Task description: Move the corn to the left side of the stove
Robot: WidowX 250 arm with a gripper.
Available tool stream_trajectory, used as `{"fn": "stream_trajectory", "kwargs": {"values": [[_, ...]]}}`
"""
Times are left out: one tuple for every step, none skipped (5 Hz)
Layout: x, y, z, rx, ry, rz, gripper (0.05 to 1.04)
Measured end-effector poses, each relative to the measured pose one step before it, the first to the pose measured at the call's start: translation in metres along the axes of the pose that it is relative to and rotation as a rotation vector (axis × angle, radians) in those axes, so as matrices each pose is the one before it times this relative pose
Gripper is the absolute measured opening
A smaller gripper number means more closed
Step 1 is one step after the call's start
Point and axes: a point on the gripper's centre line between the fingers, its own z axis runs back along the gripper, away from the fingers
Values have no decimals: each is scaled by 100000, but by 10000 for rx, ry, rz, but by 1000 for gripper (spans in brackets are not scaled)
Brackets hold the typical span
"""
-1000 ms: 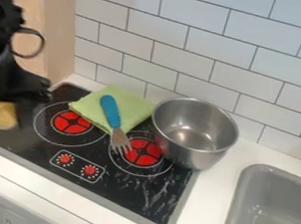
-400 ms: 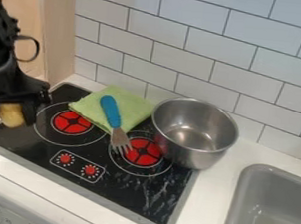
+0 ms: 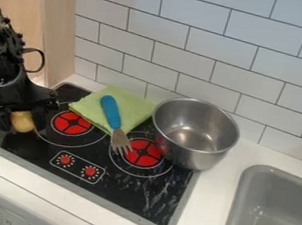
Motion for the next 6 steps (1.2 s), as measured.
{"fn": "stream_trajectory", "kwargs": {"values": [[762,-832,-430,-490,-189,-111,698],[-135,101,39,84,176,457,972],[-50,-375,14,-231,56,152,1003],[-185,44,334,49,98,-14,999],[314,-86,883,74,-188,52,999],[592,-734,2061,-288,-641,-187,999]]}}
